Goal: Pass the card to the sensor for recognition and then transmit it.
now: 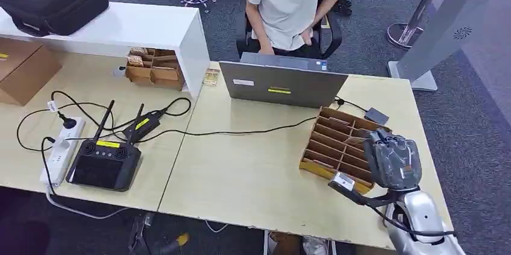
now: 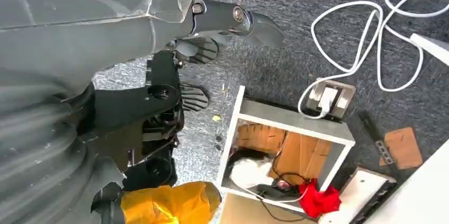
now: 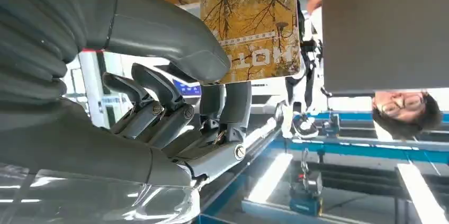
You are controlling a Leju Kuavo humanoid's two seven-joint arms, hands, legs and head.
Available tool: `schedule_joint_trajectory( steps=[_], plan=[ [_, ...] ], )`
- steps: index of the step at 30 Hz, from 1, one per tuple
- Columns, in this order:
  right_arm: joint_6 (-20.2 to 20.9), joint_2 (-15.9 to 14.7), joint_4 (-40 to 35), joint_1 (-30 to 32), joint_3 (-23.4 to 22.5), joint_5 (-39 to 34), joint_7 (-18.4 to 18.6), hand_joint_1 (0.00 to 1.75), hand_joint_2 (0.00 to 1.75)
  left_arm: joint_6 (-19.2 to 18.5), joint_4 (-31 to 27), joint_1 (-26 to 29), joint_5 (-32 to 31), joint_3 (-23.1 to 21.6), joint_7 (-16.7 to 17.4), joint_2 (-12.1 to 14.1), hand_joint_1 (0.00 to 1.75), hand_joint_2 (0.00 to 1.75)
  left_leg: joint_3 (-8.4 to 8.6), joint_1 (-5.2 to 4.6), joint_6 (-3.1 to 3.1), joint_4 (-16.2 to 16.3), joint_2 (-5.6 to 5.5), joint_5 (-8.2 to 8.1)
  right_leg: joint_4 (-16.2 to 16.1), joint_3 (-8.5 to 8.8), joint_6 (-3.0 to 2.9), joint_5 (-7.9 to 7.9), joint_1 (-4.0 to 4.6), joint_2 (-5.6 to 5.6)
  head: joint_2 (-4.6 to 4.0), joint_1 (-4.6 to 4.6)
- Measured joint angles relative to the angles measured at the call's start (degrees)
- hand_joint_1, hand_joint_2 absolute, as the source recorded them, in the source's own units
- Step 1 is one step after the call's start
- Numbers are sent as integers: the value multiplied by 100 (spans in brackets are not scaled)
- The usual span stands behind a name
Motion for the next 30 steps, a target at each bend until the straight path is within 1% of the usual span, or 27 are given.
schedule_joint_trajectory(
  steps=[6, 11, 13, 16, 21, 26, 30],
  plan=[
    [-81, -20, -57, -231, 79, -166, -35, 175, 175, 0, 0, -4, 20, -52, 20, 0, 0, 175, -1, 0, 0, 0, 0, 0, 3, 0, 0, 1, 0, 1, 0, 0],
    [-153, -4, -122, -559, 188, -177, -72, 175, 175, 2, 0, -18, 17, -136, 55, -2, 0, 175, -1, 0, 0, 0, -1, 1, 3, 1, 0, 1, 0, -1, 0, 0],
    [-232, 50, -122, -738, 232, -164, -79, 175, 175, 11, 0, -26, 0, -181, 74, -2, 0, 175, -3, 0, 0, 0, 0, 1, 5, 0, -2, 3, 0, 2, 0, -2],
    [-262, 182, -74, -1180, 341, -46, -48, 175, 175, 59, 0, -94, -9, -247, 171, -13, 0, 175, -1, 1, -4, 0, 3, 7, 5, -2, -4, 5, 0, 6, 0, 0],
    [-164, 499, 263, -2058, 579, 206, 228, 175, 175, 147, 0, -228, -7, -426, 313, -94, 0, 175, -3, 1, -1, 0, 1, 19, 5, -3, 5, 14, 0, 3, 0, -2],
    [-164, 822, 927, -2775, 815, 507, 396, 175, 175, 190, 0, -325, 9, -619, 409, -162, 0, 175, -5, 1, -2, 0, 0, 24, 6, -3, 2, 19, 1, 2, 0, 2],
    [-92, 1052, 1561, -3342, 997, 809, 634, 175, 175, 262, -2, -348, 15, -713, 487, -188, 0, 175, -10, 0, -3, 1, -13, 30, 5, -4, 3, 20, 0, -15, 0, 0]
  ],
)
